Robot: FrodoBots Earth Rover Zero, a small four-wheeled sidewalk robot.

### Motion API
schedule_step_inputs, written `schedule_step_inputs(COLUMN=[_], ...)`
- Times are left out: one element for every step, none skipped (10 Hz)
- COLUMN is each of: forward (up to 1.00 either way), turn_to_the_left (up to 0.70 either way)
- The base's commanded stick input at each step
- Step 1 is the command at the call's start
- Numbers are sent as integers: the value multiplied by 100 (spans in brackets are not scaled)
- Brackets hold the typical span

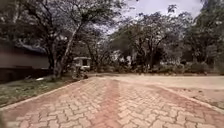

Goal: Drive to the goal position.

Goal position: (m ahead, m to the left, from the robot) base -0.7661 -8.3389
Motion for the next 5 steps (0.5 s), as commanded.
schedule_step_inputs(forward=[70,70,70,70,70], turn_to_the_left=[-35,-35,-34,-16,0])
